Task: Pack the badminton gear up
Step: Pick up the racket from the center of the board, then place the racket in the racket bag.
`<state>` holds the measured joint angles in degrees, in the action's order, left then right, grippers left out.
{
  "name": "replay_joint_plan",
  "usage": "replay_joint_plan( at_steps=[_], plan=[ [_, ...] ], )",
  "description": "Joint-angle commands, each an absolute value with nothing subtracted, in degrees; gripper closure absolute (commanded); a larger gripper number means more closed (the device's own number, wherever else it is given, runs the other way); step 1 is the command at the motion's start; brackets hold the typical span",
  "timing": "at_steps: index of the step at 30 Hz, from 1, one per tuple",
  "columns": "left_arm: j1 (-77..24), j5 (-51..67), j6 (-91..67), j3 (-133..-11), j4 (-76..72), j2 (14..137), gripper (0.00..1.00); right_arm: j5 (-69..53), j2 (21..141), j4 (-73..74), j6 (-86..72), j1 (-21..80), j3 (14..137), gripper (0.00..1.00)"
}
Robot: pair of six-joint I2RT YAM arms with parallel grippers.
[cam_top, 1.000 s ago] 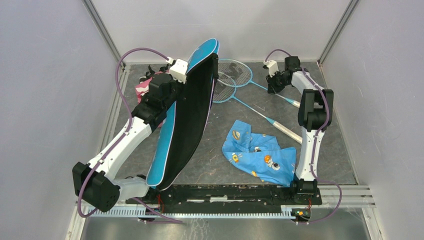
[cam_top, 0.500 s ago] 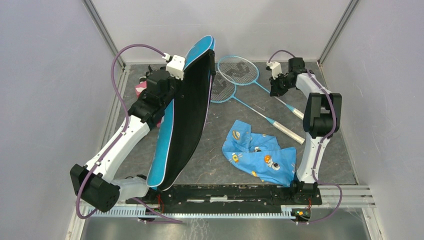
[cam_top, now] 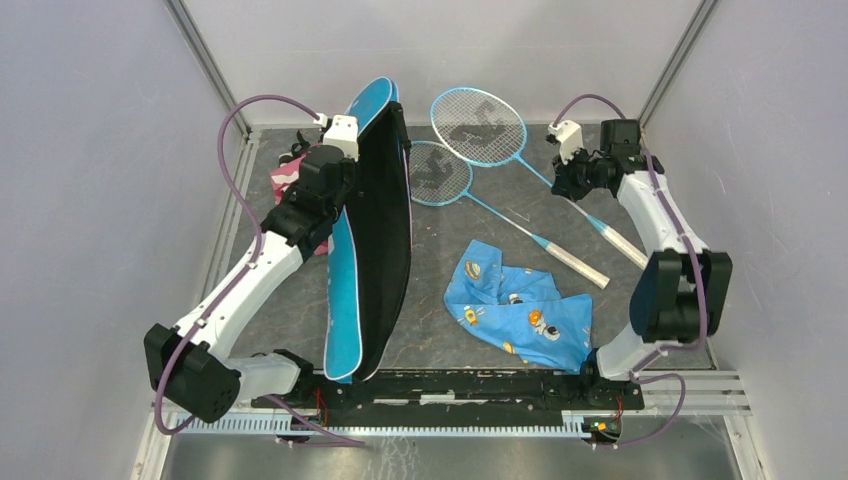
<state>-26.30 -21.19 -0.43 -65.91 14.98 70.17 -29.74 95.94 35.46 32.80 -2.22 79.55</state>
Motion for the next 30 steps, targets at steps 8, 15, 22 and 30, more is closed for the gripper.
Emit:
replay_joint_plan(
  at_steps=[8, 15, 22, 30],
  plan=[
    [-30.3, -31.0, -11.1, -65.5, 6.7, 75.6, 0.98, -26.6, 74.1, 37.7, 35.9, -0.3, 70.5, 1.0],
    [-33.7, -36.7, -14.4, -67.7, 5.5, 81.3, 0.98, -23.5, 66.8, 40.2, 38.6, 3.9, 65.7, 1.0],
    [-35.1, -36.4, -17.4, -67.6, 2.3, 84.3, 0.98, -19.9, 62.9, 40.2, 39.6, 8.2, 59.7, 1.0],
    [-38.1, -35.9, -18.5, -67.9, 1.0, 85.8, 0.98, -17.2, 62.3, 37.9, 38.1, 13.7, 55.2, 1.0]
  ],
)
